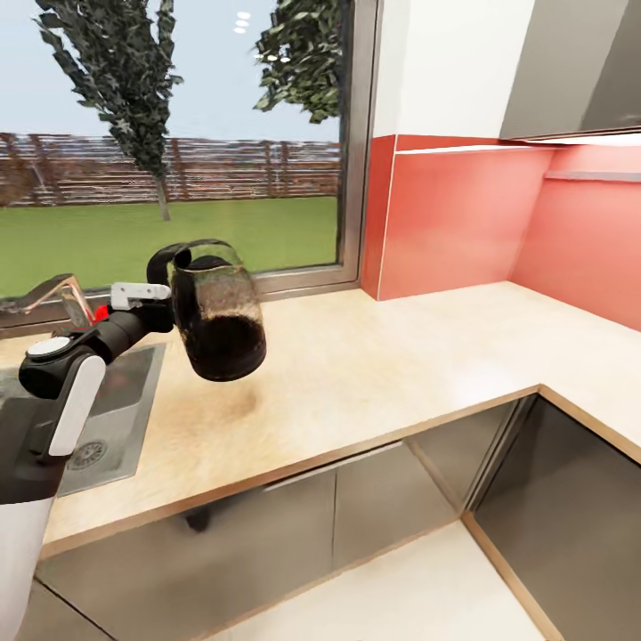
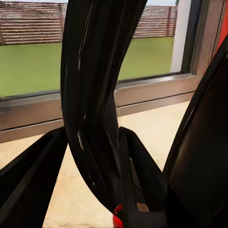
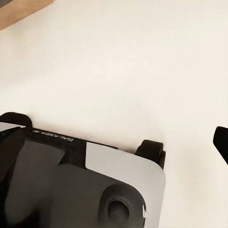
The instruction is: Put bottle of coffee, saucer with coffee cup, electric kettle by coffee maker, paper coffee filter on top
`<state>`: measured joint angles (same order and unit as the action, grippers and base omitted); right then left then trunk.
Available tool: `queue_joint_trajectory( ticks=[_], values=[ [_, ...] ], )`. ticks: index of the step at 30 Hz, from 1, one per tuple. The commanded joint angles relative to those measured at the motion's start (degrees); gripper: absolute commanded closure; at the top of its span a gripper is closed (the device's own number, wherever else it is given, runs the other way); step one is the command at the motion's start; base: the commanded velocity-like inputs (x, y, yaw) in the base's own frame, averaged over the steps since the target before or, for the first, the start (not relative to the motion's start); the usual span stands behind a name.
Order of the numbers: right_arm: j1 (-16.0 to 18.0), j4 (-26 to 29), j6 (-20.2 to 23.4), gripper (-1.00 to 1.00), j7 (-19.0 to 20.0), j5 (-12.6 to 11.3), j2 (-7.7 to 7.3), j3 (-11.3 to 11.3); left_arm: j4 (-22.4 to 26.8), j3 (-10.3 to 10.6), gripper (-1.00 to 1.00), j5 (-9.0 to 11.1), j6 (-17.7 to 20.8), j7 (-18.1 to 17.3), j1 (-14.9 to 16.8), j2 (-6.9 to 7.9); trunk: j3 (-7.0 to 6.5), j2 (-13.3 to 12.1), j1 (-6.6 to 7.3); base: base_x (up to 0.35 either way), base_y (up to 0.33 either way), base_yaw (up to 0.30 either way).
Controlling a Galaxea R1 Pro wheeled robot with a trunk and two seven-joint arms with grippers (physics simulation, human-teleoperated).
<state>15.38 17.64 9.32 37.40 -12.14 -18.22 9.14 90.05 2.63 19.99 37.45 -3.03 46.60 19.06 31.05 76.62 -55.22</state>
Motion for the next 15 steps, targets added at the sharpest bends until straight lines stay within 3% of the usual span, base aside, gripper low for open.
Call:
queue_joint_trajectory(
  ticks=[1,15],
  values=[
    [0.0,0.12,0.53,-1.0,0.05,-0.61,-0.06,0.27,0.04,0.01,1.0,-0.04,0.25,-0.14,0.07,0.02,0.06,0.04,0.01,-0.071,0.0,0.249],
    [0.0,0.12,0.53,-1.0,-0.03,-0.61,-0.06,0.27,0.04,0.0,1.0,-0.04,0.25,-0.14,0.07,0.02,0.06,0.04,0.01,-0.009,0.0,0.271]
  ],
)
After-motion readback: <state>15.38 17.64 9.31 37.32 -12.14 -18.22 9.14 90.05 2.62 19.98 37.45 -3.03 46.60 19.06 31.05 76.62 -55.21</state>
